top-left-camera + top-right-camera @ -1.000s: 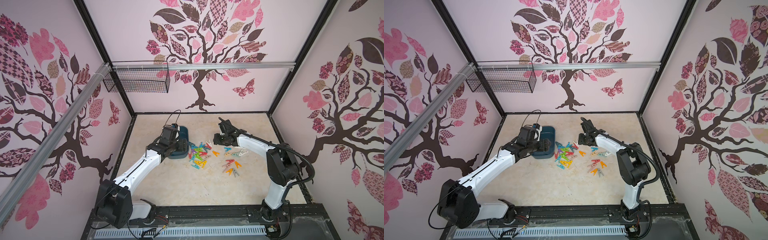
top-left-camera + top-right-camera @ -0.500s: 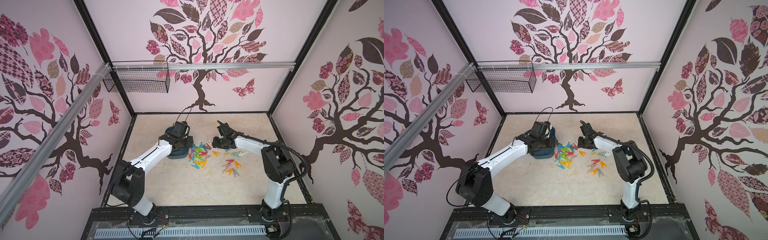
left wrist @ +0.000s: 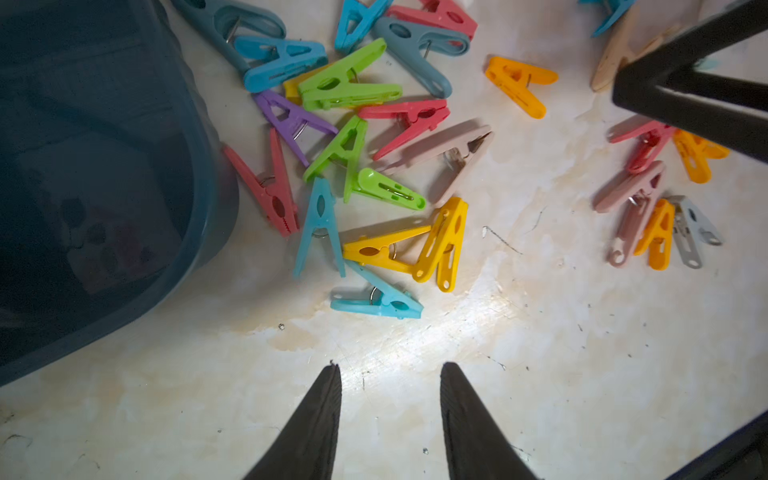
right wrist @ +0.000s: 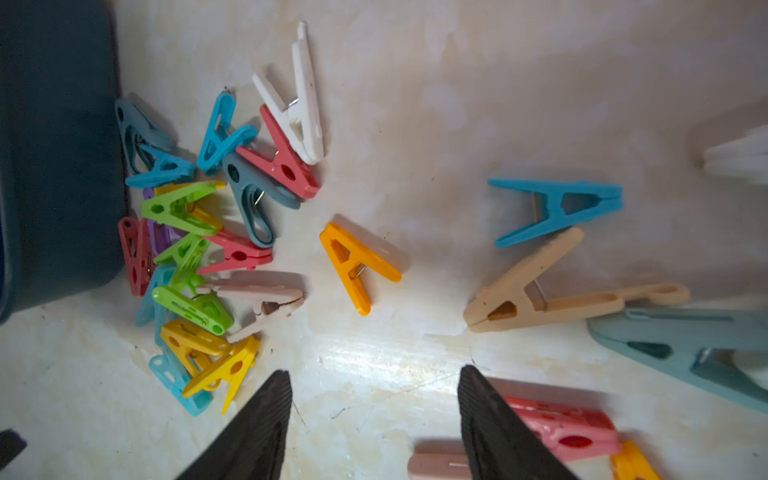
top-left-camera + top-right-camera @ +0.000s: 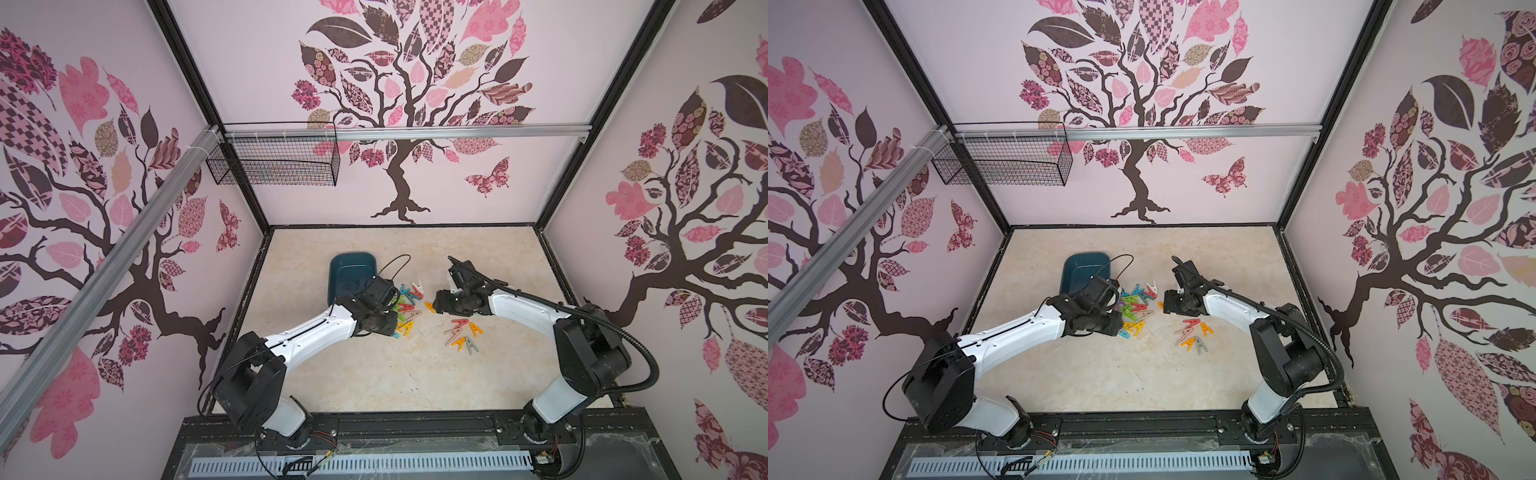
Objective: Put the clothespins into the storage box
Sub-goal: Move the clothespin to the center of the board.
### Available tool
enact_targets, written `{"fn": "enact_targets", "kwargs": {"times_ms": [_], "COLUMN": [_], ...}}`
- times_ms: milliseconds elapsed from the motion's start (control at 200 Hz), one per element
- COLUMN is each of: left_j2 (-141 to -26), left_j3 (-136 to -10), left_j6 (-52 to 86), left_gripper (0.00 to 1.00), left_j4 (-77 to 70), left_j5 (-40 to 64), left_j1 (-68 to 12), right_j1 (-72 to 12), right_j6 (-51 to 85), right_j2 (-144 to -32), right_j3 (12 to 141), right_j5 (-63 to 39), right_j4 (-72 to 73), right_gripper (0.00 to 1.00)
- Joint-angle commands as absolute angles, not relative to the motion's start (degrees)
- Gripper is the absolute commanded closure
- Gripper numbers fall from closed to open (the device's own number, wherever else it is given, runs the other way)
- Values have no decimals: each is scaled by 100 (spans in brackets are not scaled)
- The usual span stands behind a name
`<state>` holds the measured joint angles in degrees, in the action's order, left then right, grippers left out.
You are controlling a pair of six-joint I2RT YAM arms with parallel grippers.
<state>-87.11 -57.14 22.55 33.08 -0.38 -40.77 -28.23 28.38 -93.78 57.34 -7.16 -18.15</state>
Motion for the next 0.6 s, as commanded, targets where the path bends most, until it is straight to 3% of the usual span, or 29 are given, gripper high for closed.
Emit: {"fn": "enact_targets", "kwargs": {"times_ms": [0,595], "left_j2": [-8949,-9978], "left_j3": [-5525,-5906], "left_j6": [2391,2374], "left_gripper": [57,67], "left_j4": [3031,2559], "left_j5": [-216,-281], "left_j1": [-4054,-3941], "right_j1": [-2948,-2988], "right_j6": [2830,2804], "right_j2": [-9099,-8824], "right_j3": [5627,5238], "right_j5": [-849,-783], "right_j4": [-1968,-1974], "right_gripper": [29,27]}}
